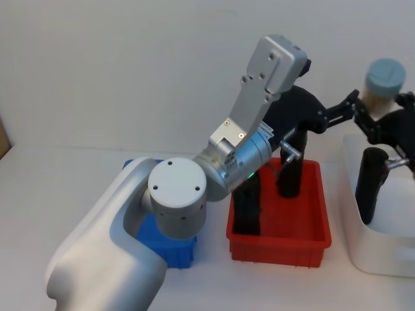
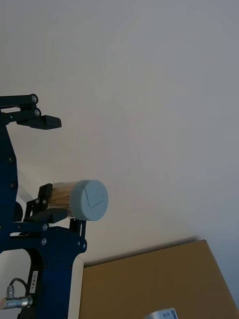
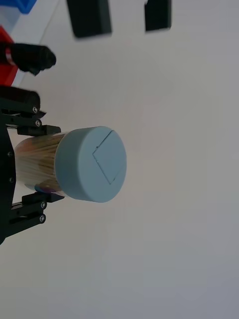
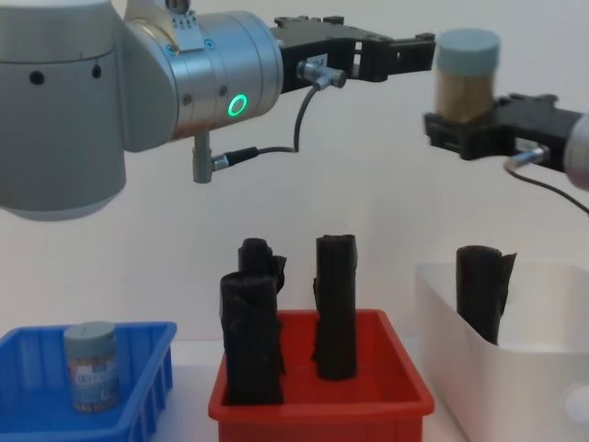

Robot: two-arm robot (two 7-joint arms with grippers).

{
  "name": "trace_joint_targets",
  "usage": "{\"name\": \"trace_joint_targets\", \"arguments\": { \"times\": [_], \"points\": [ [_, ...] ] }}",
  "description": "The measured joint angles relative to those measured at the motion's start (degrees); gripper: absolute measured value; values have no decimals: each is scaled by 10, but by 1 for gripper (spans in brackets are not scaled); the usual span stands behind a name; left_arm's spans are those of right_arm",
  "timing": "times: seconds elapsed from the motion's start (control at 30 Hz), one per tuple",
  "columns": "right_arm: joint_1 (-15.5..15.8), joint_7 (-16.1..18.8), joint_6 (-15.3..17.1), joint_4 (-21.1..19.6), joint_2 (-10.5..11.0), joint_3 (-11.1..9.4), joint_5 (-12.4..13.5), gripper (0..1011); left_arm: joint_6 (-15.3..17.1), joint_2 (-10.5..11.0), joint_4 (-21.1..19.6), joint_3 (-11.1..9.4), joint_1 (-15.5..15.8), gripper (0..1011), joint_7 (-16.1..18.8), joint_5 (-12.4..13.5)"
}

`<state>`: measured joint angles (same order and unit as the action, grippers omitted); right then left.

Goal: Pick the cotton swabs from the blue box and place them into the white box.

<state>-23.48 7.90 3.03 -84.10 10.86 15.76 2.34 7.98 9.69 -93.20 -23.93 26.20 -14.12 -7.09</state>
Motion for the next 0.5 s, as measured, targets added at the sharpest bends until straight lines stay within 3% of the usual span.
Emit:
{"name": "trace_joint_targets", "arguments": {
  "times": [0.5],
  "points": [
    [5,-48,87,19,14,-24,18,626,0,0,0,0,0,1004,0,0]
  ]
}}
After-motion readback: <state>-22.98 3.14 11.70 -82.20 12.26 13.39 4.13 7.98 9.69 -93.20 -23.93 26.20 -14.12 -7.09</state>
